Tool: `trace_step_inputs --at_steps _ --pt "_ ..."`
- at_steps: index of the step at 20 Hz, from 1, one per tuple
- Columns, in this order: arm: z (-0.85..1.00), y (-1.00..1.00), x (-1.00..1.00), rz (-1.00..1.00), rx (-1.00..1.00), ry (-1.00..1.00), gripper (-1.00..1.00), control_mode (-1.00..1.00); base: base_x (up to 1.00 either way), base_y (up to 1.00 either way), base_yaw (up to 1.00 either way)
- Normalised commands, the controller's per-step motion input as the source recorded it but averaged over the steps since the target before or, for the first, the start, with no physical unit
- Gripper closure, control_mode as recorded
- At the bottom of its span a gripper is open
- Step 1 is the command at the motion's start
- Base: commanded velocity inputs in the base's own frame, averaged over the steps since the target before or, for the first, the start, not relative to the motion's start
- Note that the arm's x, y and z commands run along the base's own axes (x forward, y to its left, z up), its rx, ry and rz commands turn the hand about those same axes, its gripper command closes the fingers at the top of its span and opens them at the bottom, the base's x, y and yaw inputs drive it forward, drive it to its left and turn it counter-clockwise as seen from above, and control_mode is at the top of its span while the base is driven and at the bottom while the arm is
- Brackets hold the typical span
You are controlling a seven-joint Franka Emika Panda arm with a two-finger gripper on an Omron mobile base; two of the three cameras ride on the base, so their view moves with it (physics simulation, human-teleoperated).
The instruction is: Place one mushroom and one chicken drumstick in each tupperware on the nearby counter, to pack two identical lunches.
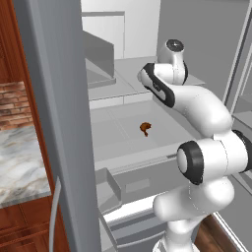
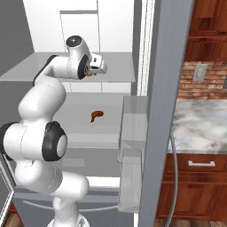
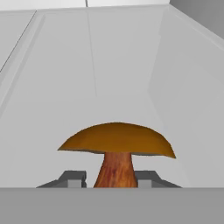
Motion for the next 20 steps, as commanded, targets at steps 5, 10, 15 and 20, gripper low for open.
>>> trace_step_inputs --at_steps 5,10,15,20 --pt "-0.27 0.0 -0.29 0.0 0.0 0.0 1.0 -1.0 0.0 0.0 0.0" --pt "-0.15 0.0 -1.0 0.02 0.0 0.0 1.0 -1.0 0.0 0.0 0.0" --pt "-0.03 0.14 -1.0 0.03 -0.02 -0.09 1.0 -1.0 0.0 0.0 0.0" --pt "0.07 0.07 -1.0 0.01 -0.03 -0.07 1.0 -1.0 0.0 0.0 0.0"
